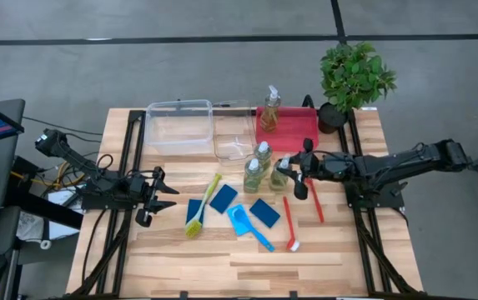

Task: Pick & Place Kitchen Sink Supplies
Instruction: Put the soap dispenser into the red bin

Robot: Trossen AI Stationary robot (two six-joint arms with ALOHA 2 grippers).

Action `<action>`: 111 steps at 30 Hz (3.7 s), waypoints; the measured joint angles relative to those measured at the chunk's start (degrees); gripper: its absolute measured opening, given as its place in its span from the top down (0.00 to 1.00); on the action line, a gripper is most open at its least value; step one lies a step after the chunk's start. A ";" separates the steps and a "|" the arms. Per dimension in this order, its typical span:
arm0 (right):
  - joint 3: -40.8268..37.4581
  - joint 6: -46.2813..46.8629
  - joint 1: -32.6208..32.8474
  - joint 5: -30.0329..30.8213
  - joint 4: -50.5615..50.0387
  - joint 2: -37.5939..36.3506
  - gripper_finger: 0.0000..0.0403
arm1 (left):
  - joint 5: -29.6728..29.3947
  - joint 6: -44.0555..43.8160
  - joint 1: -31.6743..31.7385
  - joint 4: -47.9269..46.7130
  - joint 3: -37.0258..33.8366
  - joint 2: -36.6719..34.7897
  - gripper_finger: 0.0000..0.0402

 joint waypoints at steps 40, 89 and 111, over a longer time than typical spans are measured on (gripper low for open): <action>27.66 -0.91 -9.06 11.78 -28.41 0.01 0.73 | 0.00 0.00 0.01 0.00 0.00 0.01 0.61; 27.68 11.85 -41.47 11.18 -15.48 25.50 0.72 | 0.00 0.00 -0.01 0.00 0.00 0.00 0.61; 27.68 11.37 -41.68 13.28 -14.97 26.66 0.72 | 0.00 0.00 -0.01 0.00 0.00 0.00 0.61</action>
